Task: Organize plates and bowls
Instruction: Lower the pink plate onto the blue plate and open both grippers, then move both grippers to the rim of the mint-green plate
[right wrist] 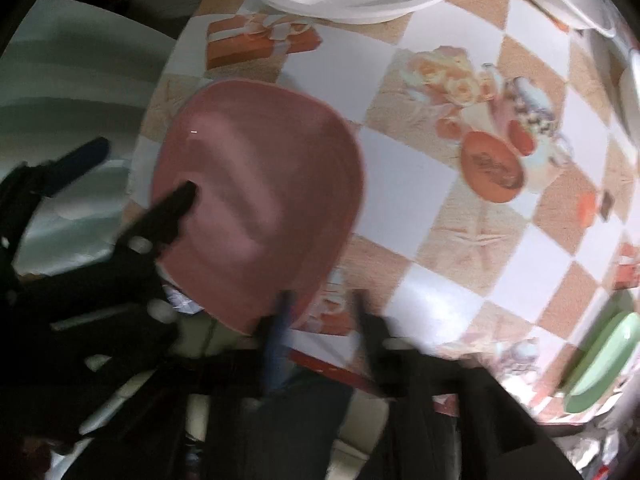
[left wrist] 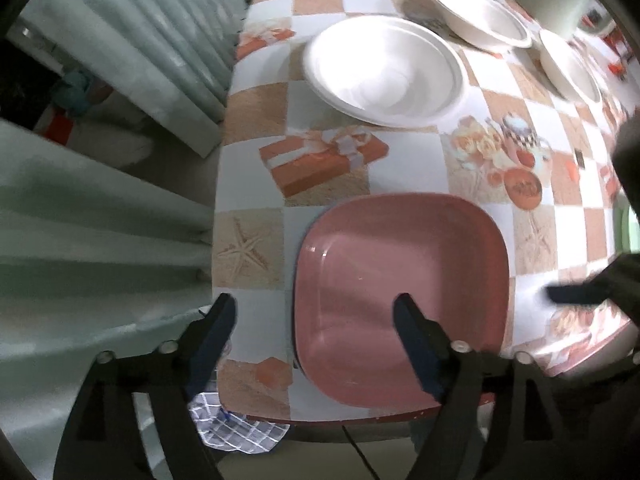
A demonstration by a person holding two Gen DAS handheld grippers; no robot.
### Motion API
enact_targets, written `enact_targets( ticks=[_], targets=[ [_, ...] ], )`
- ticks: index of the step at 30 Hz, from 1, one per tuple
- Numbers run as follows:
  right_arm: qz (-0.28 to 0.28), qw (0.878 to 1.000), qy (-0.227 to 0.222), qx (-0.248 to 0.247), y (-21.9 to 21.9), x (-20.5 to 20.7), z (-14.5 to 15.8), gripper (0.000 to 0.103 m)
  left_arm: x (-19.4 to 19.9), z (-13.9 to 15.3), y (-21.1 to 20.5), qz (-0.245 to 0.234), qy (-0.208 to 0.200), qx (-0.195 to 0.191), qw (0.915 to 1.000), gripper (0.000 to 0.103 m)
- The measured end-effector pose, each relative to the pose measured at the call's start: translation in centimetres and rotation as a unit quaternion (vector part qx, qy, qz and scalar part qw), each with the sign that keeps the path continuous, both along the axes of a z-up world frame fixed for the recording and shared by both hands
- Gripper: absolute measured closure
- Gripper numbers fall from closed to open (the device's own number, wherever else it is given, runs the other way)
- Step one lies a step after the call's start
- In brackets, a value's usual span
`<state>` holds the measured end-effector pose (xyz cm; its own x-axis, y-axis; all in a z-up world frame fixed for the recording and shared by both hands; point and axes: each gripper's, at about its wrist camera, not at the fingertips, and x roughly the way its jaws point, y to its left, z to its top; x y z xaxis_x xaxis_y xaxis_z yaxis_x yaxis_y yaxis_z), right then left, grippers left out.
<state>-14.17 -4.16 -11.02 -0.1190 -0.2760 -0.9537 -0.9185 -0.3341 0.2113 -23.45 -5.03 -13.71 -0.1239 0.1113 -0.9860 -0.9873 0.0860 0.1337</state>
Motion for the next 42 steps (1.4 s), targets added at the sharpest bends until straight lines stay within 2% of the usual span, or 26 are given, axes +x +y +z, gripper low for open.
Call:
enact_targets(
  ticks=[1,4,6,12,16,22,28,35,42],
  targets=[
    [-0.004,1.0,0.011,0.002,0.0,0.5,0.2,0.0,-0.4,0.0,0.1,0.01,-0.012,-0.008,0.9999,0.012],
    [-0.012,1.0,0.02,0.002,0.1,1.9,0.8,0.0,-1.0,-0.3,0.2,0.03,-0.024,-0.037,0.9986,0.012],
    [-0.006,1.0,0.017,0.005,0.3,2.5,1.2,0.0,-1.1,-0.3,-0.2,0.032,-0.029,-0.041,0.9982,0.012],
    [-0.012,1.0,0.014,0.003,-0.2,5.6,2.4,0.0,1.2,1.0,-1.3,0.008,-0.056,-0.053,0.997,0.012],
    [-0.022,1.0,0.006,0.006,-0.2,7.4,3.3,0.0,3.1,2.0,-2.0,-0.011,-0.056,-0.063,0.9964,0.012],
    [-0.075,0.997,0.017,0.02,0.6,10.3,5.7,0.0,6.4,3.2,-2.3,-0.042,-0.058,-0.064,0.9954,0.012],
    [-0.124,0.992,0.012,0.034,0.6,14.3,7.3,0.0,9.2,4.4,-1.7,-0.085,-0.05,-0.046,0.9941,0.012],
    [-0.193,0.981,0.004,0.031,-0.2,19.2,7.4,0.0,12.8,4.7,-0.9,-0.134,-0.041,-0.043,0.9892,0.012],
    [-0.243,0.97,0.0,0.027,-1.5,23.2,7.3,0.0,17.3,4.4,-0.7,-0.191,-0.037,-0.048,0.9798,0.012]
  ],
)
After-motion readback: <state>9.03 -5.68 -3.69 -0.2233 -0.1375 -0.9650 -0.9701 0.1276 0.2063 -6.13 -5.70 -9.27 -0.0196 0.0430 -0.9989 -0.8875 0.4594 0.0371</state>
